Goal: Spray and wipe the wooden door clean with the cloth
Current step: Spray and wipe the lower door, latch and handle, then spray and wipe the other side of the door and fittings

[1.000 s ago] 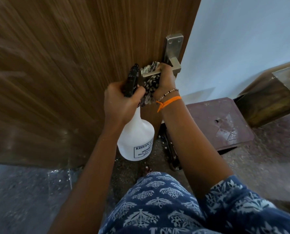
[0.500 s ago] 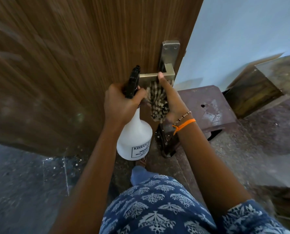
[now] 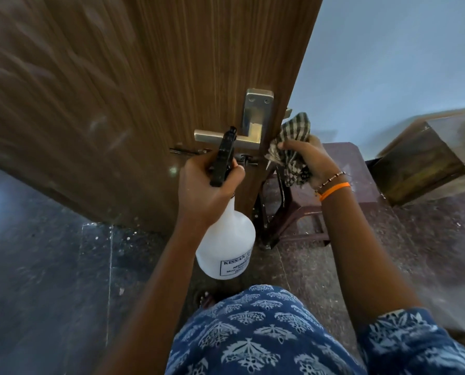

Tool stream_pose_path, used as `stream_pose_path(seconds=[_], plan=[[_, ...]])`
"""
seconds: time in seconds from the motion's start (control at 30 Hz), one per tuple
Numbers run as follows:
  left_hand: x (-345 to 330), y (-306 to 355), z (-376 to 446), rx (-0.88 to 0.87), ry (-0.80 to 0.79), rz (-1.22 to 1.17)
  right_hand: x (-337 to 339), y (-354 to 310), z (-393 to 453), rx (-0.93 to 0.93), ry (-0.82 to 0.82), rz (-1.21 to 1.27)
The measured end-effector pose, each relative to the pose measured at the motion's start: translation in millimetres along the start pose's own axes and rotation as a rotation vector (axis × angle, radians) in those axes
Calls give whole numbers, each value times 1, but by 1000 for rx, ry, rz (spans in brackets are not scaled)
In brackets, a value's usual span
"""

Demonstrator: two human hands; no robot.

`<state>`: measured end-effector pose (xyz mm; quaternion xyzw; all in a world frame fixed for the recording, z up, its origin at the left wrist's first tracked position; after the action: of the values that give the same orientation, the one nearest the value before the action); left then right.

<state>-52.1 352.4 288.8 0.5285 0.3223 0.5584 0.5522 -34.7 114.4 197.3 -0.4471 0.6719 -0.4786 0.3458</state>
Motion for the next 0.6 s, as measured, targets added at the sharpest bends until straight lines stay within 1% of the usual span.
stream_pose_path(seconds=[0.23, 0.37, 0.5, 0.6], plan=[[-30, -3, -58, 120, 146, -44, -9, 0, -13, 42, -262, -135], [-42, -2, -100, 162, 307, -53, -27, 4, -42, 49, -488, -220], [-38, 8, -141, 92, 446, -73, -54, 16, -75, 44, -739, -271], [-29, 17, -174, 83, 539, 3, -80, 31, -108, 17, -927, -261]])
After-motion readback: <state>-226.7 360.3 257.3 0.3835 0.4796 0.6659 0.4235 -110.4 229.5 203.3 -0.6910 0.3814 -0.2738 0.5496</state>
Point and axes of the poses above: each hand's wrist, its own z-axis towards the middle knuckle, its own x-axis out of the back of the hand, y = z × x, the point moved 10 cm from there along z, towards the middle knuckle, and after that the axes turned 1 degree about -y, right-handed, at the moved point
